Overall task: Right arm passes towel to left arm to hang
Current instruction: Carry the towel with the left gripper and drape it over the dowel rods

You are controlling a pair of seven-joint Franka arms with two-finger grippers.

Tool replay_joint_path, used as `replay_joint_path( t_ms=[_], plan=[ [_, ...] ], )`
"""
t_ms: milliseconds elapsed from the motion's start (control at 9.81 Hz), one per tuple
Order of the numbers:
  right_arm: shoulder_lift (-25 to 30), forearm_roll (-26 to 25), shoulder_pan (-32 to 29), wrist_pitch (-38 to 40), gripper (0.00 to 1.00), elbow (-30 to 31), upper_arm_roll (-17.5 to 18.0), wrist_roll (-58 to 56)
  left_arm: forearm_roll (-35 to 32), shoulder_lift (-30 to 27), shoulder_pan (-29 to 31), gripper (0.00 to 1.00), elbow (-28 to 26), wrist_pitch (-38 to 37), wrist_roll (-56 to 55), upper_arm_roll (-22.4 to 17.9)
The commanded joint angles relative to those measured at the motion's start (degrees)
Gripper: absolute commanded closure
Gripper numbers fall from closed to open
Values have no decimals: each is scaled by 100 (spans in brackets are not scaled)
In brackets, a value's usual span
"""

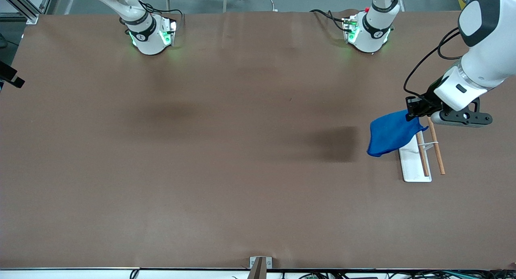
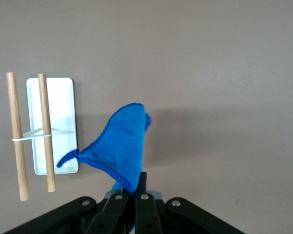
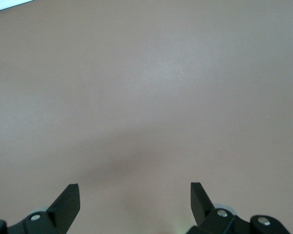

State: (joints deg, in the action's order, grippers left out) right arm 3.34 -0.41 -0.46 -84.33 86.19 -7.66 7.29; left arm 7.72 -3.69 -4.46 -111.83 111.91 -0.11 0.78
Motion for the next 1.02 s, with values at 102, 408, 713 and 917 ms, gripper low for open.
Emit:
replay_joint_path(
  t_ms=[102,408,713,917],
  plan=[
    [-44,-47,11,66,0,-226,46,-175,-86,-185,-3,100,-576,235,957,-682],
    [-44,-29,116,66,0,-208,54,-167,-86,192,-3,100,-585,874,1408,-1368],
    [-44,-29,116,57,0,-199,54,-167,-95,641,94,100,-577,1526,1723,-1991],
    [-44,-20,116,57,0,-199,46,-167,-95,720,94,100,-577,1545,2512,-2431]
  ],
)
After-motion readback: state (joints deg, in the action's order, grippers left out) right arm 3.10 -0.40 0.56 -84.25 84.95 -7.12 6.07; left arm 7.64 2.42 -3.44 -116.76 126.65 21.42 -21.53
